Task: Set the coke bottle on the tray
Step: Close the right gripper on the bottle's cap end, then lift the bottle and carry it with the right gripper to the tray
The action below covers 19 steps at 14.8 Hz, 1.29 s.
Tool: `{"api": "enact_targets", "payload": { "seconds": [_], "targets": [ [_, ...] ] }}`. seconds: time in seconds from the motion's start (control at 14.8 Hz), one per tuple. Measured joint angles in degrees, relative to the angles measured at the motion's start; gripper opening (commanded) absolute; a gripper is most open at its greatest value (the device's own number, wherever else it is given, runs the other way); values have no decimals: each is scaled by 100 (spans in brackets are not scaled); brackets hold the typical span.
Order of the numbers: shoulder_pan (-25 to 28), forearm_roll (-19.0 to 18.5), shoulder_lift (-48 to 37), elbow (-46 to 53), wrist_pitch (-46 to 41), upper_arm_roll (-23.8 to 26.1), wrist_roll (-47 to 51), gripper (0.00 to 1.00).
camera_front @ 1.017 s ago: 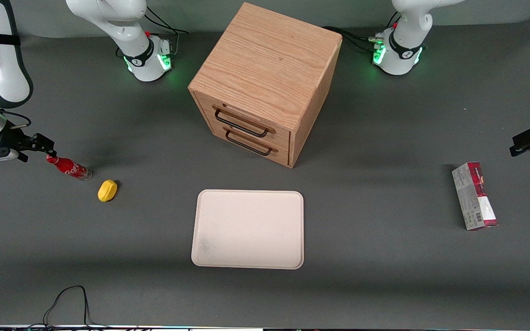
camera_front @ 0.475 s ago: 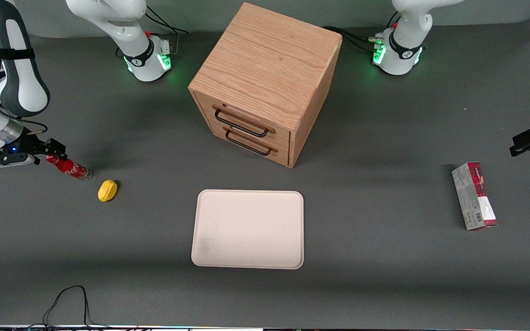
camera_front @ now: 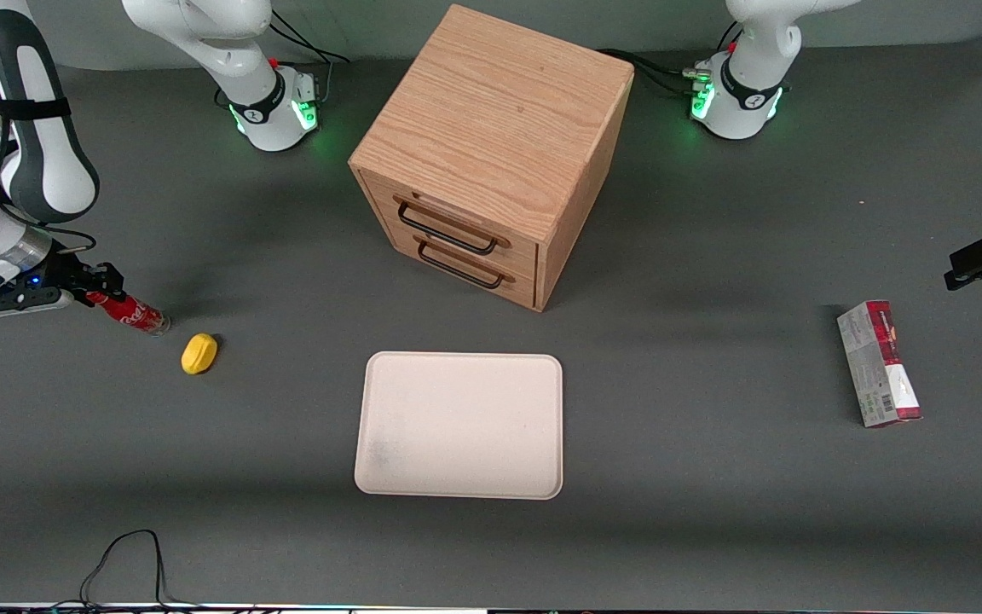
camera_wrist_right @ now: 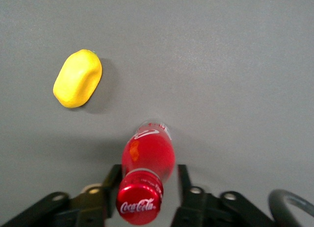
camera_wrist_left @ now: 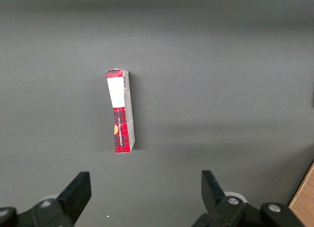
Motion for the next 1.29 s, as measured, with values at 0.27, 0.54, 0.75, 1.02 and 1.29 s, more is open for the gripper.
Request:
{"api": "enact_targets", "payload": {
  "seconds": [0.27,0.54,0.75,1.02,1.29],
  "targets": [
    [-5,26,-4,25,-1,89,21,0],
    [6,56,-8,676,-671,603,926,0],
    [26,55,-21,1691,-1665,913,1585,0],
    [130,-85,8,3030,-3174,1207,2546,0],
    [162,-154,208,4144,-4295,1970,4015,0]
  ]
}}
